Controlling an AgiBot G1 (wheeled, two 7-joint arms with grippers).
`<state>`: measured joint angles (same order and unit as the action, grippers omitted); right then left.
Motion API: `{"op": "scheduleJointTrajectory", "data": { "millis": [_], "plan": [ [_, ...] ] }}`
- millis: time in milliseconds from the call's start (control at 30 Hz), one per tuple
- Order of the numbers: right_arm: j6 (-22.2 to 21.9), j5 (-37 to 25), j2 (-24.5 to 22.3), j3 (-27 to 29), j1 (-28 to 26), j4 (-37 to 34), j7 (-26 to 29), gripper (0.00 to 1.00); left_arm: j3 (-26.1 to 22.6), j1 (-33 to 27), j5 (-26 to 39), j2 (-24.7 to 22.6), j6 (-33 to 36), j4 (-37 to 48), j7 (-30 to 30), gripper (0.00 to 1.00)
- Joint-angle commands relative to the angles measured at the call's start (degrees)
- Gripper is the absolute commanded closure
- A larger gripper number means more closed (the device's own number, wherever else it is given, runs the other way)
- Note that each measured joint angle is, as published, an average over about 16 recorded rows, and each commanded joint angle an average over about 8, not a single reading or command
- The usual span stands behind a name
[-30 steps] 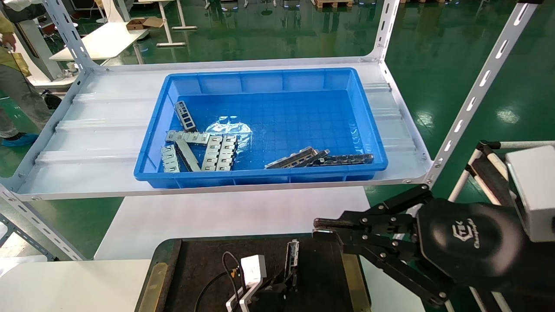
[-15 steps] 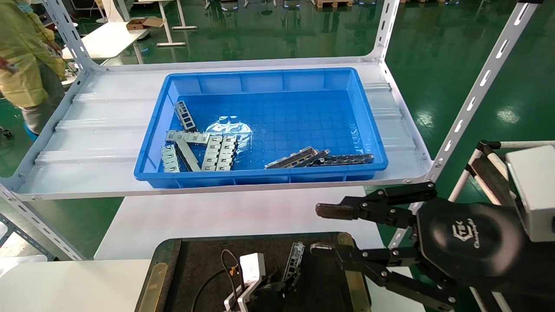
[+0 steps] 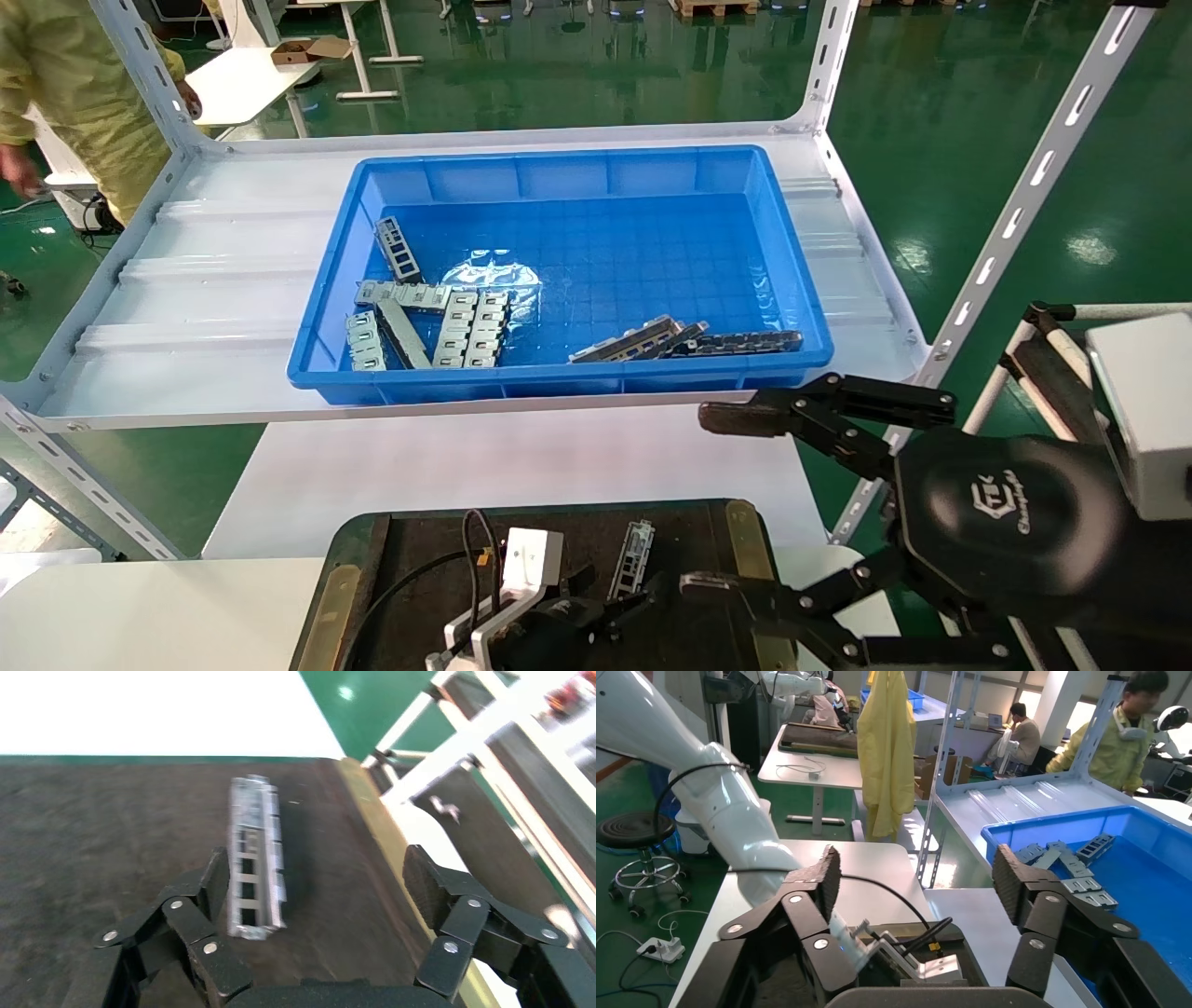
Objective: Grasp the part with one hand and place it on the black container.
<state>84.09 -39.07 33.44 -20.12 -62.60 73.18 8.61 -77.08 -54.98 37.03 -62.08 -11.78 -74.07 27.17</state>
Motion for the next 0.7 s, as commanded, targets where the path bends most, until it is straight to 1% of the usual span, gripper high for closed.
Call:
{"op": "scheduleJointTrajectory", "data": {
  "millis": [33,167,300,500,700],
  "plan": [
    [0.0,0.0,0.0,0.0,0.0,0.0,0.0,0.0,-0.38,-0.64,0.63,2.15,2.73,-1.76,-0.42,0.0],
    [0.0,0.0,0.0,-0.01,0.0,0.0,0.0,0.0,0.38,-1.83,2.05,5.68,10.4,-2.77,-1.41,0.0],
    [0.0,0.01,0.0,-0.01,0.0,0.0,-0.01,0.0,2.47,-2.43,3.2,8.48,17.52,-2.98,-3.22,0.0],
    [-0.01,0.01,-0.01,-0.02,0.0,0.0,-0.01,0.0,8.02,-2.08,3.64,11.81,27.24,-3.16,-8.61,0.0],
    [-0.01,0.02,-0.01,-0.02,-0.01,0.0,-0.01,0.0,14.12,-0.81,1.7,14.97,37.85,-3.02,-15.78,0.0]
  ]
}}
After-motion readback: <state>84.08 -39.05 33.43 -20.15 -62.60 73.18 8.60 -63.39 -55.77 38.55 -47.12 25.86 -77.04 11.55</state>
